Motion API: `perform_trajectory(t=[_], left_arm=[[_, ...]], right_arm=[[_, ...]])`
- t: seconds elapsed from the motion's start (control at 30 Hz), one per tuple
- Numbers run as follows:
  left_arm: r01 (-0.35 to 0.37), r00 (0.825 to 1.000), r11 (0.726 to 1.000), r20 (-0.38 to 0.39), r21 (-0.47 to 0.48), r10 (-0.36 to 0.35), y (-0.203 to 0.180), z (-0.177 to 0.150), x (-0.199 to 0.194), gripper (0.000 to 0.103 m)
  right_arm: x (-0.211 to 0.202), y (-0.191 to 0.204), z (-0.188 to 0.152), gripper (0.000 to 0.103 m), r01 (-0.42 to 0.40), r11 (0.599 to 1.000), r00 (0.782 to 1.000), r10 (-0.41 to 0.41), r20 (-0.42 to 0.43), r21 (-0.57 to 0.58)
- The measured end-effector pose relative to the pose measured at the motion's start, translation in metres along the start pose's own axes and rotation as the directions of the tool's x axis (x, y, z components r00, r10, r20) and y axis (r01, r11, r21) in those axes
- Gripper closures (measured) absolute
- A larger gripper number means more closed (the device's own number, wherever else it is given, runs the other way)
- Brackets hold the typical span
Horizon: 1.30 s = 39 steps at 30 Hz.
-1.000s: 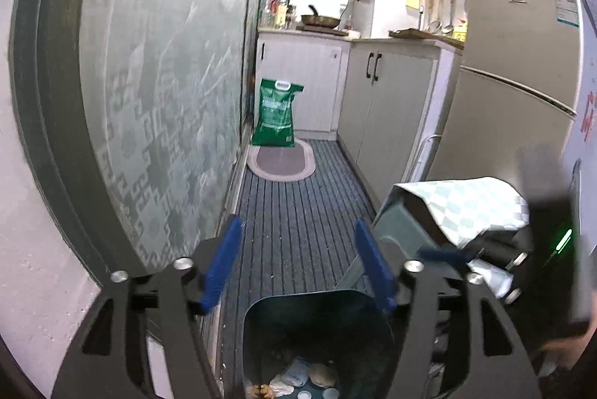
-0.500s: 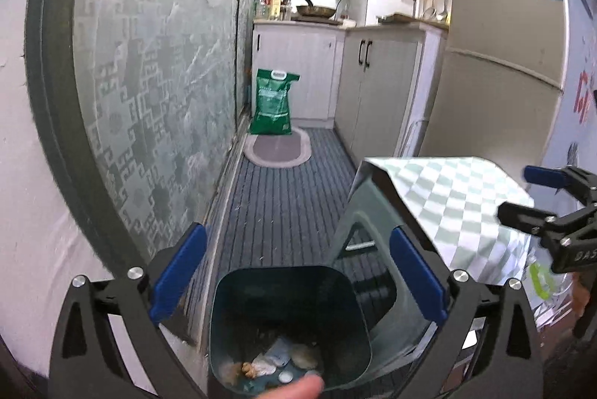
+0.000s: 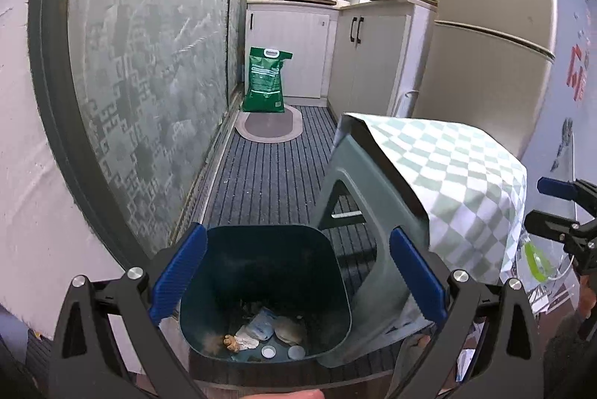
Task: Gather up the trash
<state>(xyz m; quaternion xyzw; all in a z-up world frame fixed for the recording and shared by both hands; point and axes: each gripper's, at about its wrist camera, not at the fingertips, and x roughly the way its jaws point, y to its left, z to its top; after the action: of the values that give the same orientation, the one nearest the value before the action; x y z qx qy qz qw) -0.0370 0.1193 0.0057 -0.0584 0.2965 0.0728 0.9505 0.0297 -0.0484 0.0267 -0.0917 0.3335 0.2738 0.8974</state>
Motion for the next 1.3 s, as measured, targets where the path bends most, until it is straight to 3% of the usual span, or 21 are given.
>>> perform_trajectory(t=[0.33,1.3], left_arm=[[-0.02,0.997,1.0,-0.071,-0.005,0.02,-0.003,-0.031,0.005,0.003],[-0.019,0.999,0.999,-0.03,-0.045,0.017,0.003,-0.029,-0.002,0.003]], right_arm=[[-0.012,0.014,-0.02,0.004,-0.009,1.0,1.0,0.009,0.006,0.005],[-0.009,0.024,-0.014,0.004,-0.029,0.999,1.0,0.029,0.005,-0.016]])
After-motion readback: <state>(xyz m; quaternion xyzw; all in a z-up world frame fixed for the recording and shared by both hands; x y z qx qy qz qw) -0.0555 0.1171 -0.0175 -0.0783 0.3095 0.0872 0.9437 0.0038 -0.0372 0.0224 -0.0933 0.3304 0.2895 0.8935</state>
